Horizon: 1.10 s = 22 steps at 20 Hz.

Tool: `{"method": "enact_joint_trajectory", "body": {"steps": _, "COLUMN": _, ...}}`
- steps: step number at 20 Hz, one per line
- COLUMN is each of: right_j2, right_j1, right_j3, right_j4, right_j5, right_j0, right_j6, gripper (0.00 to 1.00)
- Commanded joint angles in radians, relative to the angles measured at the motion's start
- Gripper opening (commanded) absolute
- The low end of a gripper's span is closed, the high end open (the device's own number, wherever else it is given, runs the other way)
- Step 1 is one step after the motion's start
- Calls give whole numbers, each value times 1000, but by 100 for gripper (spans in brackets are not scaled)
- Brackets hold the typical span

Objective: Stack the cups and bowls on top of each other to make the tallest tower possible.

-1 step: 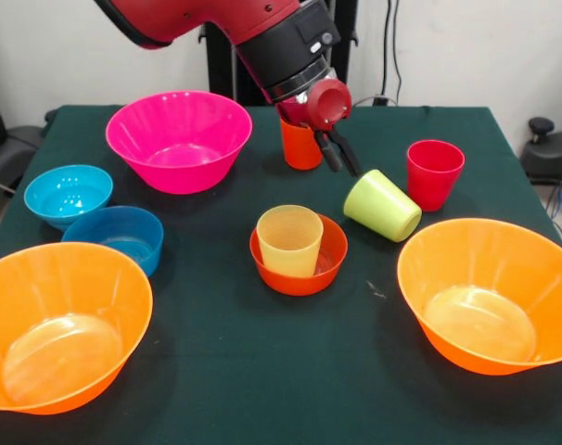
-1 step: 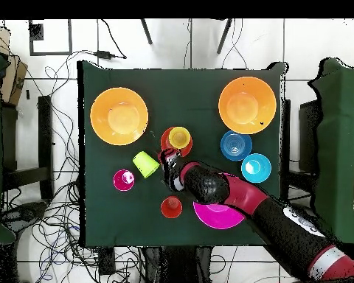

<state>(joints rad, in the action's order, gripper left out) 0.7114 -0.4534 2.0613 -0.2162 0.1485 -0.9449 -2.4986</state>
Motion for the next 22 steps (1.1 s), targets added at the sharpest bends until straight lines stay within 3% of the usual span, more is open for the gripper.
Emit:
{"method": "enact_joint_trajectory", "body": {"steps": 1, "right_j2": 34, "right_j1": 76, "right_j3": -59, "right_j4": -90, "right_j5": 58, "right_j0": 12, "right_j6": 111, "gripper": 100}}
{"method": "enact_joint_trajectory", "body": {"steps": 12, "right_j2": 20, "right_j1": 221, "right_j3": -137, "right_j4": -182, "right_j5": 29, "right_j0": -20, "right_j6": 141, "gripper": 100}}
{"method": "enact_joint_trajectory", "body": {"steps": 22, "right_j2": 21, "right_j1": 295, "right_j3": -164, "right_j4": -268, "right_j5": 12, "right_j0": -44, "right_j6": 134, "gripper": 100}}
